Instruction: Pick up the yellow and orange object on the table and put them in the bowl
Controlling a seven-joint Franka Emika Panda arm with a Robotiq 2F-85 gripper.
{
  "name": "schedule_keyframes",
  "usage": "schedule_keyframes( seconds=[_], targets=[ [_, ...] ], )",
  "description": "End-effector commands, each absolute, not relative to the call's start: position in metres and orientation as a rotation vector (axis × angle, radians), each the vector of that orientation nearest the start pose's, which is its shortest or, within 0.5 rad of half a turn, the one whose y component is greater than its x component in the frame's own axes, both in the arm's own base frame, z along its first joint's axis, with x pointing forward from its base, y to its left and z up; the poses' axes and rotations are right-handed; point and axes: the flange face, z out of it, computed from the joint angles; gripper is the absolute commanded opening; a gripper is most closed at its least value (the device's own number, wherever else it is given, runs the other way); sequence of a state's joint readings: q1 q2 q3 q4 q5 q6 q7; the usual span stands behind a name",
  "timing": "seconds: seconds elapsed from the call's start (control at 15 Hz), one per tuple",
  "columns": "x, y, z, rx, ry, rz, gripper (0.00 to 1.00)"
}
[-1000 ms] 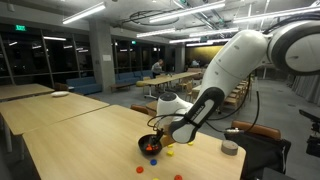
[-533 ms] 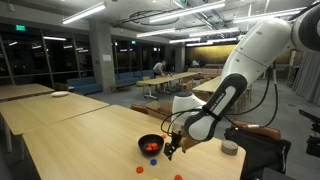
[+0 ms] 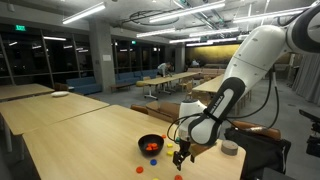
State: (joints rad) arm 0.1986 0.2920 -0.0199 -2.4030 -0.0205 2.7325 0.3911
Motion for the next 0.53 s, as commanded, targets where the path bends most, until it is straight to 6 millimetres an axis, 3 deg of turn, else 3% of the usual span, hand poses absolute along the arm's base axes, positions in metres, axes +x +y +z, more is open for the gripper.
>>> schedule_keyframes(
  seconds=[0.0, 0.47],
  targets=[
    [0.496, 0.090, 0.184, -3.120, 0.287, -0.020, 1.00],
    [0.498, 0.105, 0.165, -3.119, 0.249, 0.025, 1.00]
  ],
)
